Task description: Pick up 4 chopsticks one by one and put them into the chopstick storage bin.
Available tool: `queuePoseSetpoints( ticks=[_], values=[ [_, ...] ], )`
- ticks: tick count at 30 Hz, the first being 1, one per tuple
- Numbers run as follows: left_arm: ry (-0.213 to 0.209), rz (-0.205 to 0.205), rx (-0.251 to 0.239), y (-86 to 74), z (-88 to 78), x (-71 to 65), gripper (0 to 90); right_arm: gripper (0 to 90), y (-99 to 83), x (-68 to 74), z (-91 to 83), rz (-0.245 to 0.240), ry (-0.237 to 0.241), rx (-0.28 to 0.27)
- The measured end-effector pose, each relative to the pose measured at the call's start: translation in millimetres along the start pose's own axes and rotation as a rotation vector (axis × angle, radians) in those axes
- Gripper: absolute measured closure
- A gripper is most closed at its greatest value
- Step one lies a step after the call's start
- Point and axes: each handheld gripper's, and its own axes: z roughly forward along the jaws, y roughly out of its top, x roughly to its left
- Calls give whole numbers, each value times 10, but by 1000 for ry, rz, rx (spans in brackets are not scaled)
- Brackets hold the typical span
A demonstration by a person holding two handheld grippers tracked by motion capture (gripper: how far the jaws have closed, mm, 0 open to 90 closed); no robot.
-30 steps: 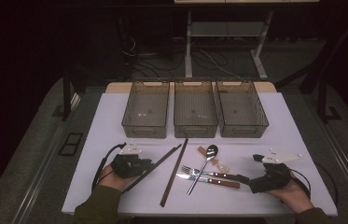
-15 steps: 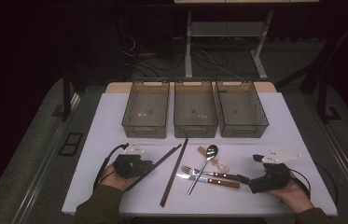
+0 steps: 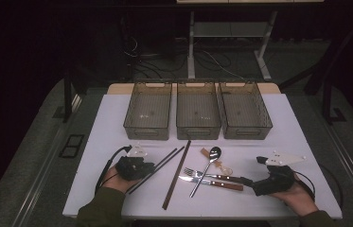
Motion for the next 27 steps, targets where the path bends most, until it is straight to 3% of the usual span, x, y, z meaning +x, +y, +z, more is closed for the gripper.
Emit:
queuePoseSetpoints(
  ticks=[9,17,21,27],
  values=[
    [48,47,10,3,11,-67,810,8,0,2,1,-1,0,0],
    [80,52,6,2,25,-103,841,8,2,7,6,0,0,4],
    [80,42,8,9,25,-98,853,8,3,9,6,-1,0,4],
    [53,-16,3,11,11,-50,855,8,2,5,2,-2,2,3]
  ],
)
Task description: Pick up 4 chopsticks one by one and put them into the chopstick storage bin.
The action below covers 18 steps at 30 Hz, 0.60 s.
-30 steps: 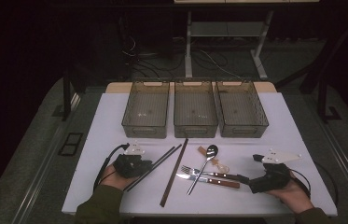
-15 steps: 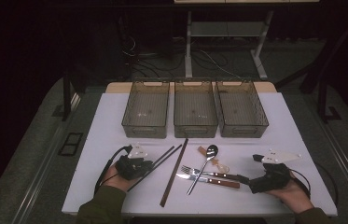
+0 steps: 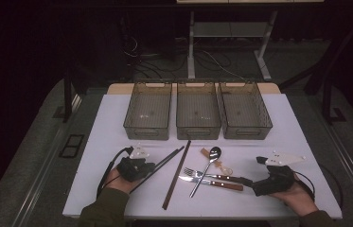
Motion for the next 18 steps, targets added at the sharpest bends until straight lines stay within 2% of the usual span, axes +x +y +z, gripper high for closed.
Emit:
queuePoseSetpoints(
  ticks=[2,4,8,14,18],
  values=[
    [13,-7,-4,0,-17,22,855,8,0,-1,2,1,0,0],
    [0,-21,-24,0,-40,52,855,8,0,0,4,1,0,1],
    [-6,-44,-33,1,-96,81,855,8,0,0,4,1,0,1],
    [-19,-57,-23,15,-132,89,855,8,1,1,6,2,2,-1],
    [-30,-52,-19,24,-148,93,854,8,3,6,7,15,4,-11]
  ],
)
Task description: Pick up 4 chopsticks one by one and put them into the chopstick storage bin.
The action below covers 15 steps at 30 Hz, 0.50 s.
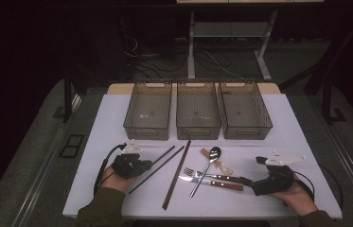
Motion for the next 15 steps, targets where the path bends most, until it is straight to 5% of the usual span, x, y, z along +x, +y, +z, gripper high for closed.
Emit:
queuePoseSetpoints(
  ticks=[15],
  values=[
    [-24,16,-25,26,-117,13,854,8,4,38,62,-1,8,3]
  ],
)
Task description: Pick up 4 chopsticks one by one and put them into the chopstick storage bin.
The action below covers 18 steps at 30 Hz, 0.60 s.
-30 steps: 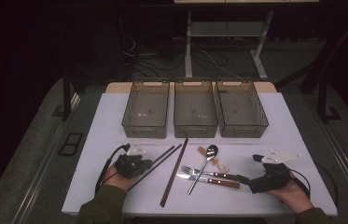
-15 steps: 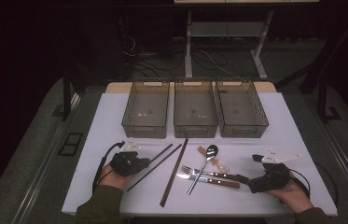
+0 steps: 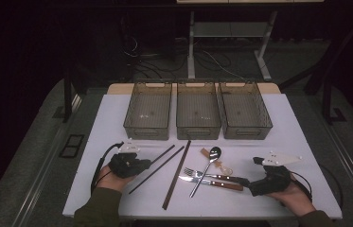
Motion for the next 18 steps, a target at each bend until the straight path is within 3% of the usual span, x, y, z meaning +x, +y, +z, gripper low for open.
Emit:
queuePoseSetpoints(
  ticks=[15,18],
  values=[
    [-13,-31,-80,114,-91,16,854,8,-1,-5,3,-4,2,6],
    [-16,-17,-77,142,-96,34,854,8,-1,-6,3,-4,2,8]
  ],
)
